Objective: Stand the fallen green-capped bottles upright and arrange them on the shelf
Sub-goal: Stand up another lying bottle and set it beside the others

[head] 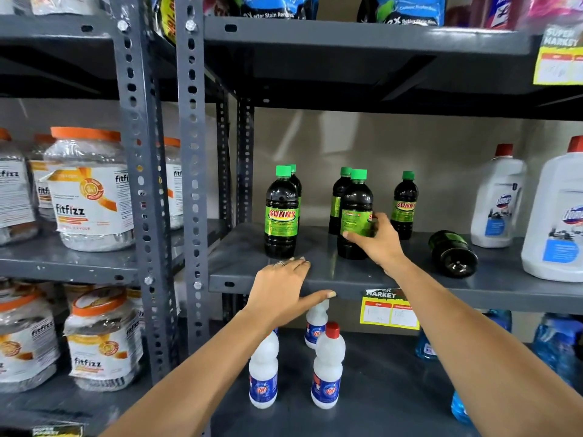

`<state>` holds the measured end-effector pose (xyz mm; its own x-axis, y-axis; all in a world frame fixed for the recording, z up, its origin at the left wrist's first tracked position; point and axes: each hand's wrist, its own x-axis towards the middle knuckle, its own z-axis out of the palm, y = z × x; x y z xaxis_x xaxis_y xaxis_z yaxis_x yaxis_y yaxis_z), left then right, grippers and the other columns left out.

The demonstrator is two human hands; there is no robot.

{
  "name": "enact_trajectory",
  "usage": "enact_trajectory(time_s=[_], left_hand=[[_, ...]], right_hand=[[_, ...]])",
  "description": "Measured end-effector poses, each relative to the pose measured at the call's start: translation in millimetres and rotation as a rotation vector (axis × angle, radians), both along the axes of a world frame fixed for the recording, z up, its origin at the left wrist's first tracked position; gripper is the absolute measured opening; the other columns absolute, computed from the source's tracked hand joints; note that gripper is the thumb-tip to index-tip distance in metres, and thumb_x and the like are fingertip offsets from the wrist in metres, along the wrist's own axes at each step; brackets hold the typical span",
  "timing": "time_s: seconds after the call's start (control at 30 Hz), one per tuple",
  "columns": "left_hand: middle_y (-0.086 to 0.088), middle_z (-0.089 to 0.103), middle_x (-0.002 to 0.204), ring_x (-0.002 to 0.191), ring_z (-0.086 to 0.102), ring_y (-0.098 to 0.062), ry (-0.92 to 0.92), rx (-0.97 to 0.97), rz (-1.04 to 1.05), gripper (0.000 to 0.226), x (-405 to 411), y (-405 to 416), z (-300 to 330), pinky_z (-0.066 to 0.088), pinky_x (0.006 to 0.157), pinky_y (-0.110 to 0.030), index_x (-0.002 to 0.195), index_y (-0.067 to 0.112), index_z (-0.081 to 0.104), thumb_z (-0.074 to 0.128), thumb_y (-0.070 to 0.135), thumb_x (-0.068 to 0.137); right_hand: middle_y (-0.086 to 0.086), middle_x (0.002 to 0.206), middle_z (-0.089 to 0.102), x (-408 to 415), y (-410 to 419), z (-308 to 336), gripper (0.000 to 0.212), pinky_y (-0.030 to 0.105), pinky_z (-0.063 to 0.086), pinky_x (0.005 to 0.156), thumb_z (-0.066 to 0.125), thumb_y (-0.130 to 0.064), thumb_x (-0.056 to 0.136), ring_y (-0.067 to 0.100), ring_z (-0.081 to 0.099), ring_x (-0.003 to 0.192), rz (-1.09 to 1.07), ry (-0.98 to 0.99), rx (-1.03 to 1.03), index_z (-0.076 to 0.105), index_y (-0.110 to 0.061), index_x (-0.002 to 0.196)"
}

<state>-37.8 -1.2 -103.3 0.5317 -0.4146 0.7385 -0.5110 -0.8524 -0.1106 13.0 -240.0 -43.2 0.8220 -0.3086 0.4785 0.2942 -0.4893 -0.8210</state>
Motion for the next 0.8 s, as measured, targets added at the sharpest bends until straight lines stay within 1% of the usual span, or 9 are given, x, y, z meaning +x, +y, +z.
enact_trajectory(time_s=[0.07, 0.13, 0.2, 0.27, 0.33, 0.4, 0.5, 0.63, 0.8], left_hand=[[0.000, 0.068, 0.120, 0.109, 0.063, -0.015, -0.068, -0.033, -0.014, 0.087, -0.6, -1.0, -2.2, 0.052, 0.081, -0.029, 0.114, 0.015, 0.069, 0.021, 0.081, 0.086], [-0.001, 0.071, 0.112, 0.102, 0.067, -0.016, -0.109, -0.056, -0.027, 0.082, -1.2, -2.4, -3.1, 0.053, 0.076, -0.029, 0.106, 0.013, 0.072, 0.025, 0.078, 0.089], [-0.002, 0.073, 0.105, 0.096, 0.068, -0.016, -0.140, -0.071, -0.036, 0.080, -1.6, -4.1, -4.0, 0.054, 0.073, -0.029, 0.101, 0.012, 0.073, 0.027, 0.076, 0.089], [-0.002, 0.074, 0.101, 0.092, 0.069, -0.017, -0.158, -0.086, -0.033, 0.078, -1.5, -5.4, -4.5, 0.054, 0.071, -0.029, 0.098, 0.011, 0.073, 0.030, 0.075, 0.090], [-0.002, 0.074, 0.100, 0.091, 0.069, -0.016, -0.166, -0.099, -0.028, 0.076, -1.7, -5.9, -4.8, 0.053, 0.071, -0.029, 0.096, 0.011, 0.073, 0.032, 0.074, 0.089], [-0.003, 0.074, 0.101, 0.092, 0.069, -0.016, -0.177, -0.100, -0.023, 0.075, -2.0, -6.1, -5.6, 0.053, 0.072, -0.029, 0.096, 0.011, 0.074, 0.035, 0.074, 0.088], [-0.003, 0.074, 0.103, 0.094, 0.069, -0.016, -0.187, -0.096, -0.020, 0.073, -1.6, -6.4, -5.2, 0.052, 0.073, -0.029, 0.098, 0.012, 0.074, 0.038, 0.074, 0.086], [-0.003, 0.074, 0.104, 0.094, 0.069, -0.016, -0.189, -0.093, -0.015, 0.072, -0.5, -6.6, -6.0, 0.052, 0.073, -0.029, 0.099, 0.012, 0.073, 0.039, 0.074, 0.086], [-0.003, 0.074, 0.102, 0.093, 0.069, -0.017, -0.198, -0.108, -0.024, 0.072, -0.4, -6.7, -6.8, 0.053, 0.072, -0.030, 0.098, 0.011, 0.074, 0.039, 0.073, 0.086]], right_hand=[[-0.009, 0.102, 0.063, 0.1, -0.7, 0.0, 0.070, 0.025, 0.046, 0.081, 0.088, -0.029, 0.066, 0.013, 0.061, 0.095, 0.002, -0.002, 0.004, 0.047, -0.021, 0.121], [-0.010, 0.100, 0.064, 2.6, -2.6, 0.0, 0.058, 0.023, 0.045, 0.075, 0.083, -0.019, 0.071, 0.015, 0.063, 0.099, 0.062, 0.011, 0.060, 0.047, -0.024, 0.115], [-0.002, 0.105, 0.067, 5.7, -5.1, -1.7, 0.052, 0.029, 0.049, 0.083, 0.078, -0.012, 0.072, 0.021, 0.064, 0.104, 0.085, 0.018, 0.077, 0.051, -0.023, 0.115], [0.000, 0.107, 0.068, 4.6, -4.5, -2.1, 0.061, 0.034, 0.050, 0.090, 0.084, -0.016, 0.067, 0.020, 0.064, 0.101, 0.064, 0.008, 0.068, 0.052, -0.019, 0.119], [-0.005, 0.103, 0.067, 4.2, -4.3, -2.2, 0.070, 0.031, 0.048, 0.087, 0.089, -0.023, 0.063, 0.013, 0.064, 0.096, 0.046, 0.005, 0.051, 0.049, -0.019, 0.120], [-0.008, 0.102, 0.066, 4.4, -3.5, -1.5, 0.063, 0.029, 0.045, 0.085, 0.085, -0.019, 0.068, 0.014, 0.063, 0.099, 0.087, 0.002, 0.061, 0.047, -0.021, 0.119], [-0.004, 0.105, 0.066, 4.9, -2.8, -2.3, 0.052, 0.032, 0.046, 0.088, 0.077, -0.018, 0.076, 0.021, 0.063, 0.105, 0.108, -0.008, 0.030, 0.046, -0.021, 0.118], [-0.005, 0.111, 0.062, 1.6, -0.5, -3.0, 0.079, 0.031, 0.045, 0.093, 0.087, -0.035, 0.067, 0.015, 0.060, 0.103, 0.050, -0.030, -0.056, 0.044, -0.018, 0.131], [0.002, 0.117, 0.064, 2.1, -0.6, -1.5, 0.075, 0.037, 0.047, 0.099, 0.087, -0.027, 0.069, 0.022, 0.062, 0.110, 0.064, -0.013, -0.051, 0.046, -0.016, 0.131]])
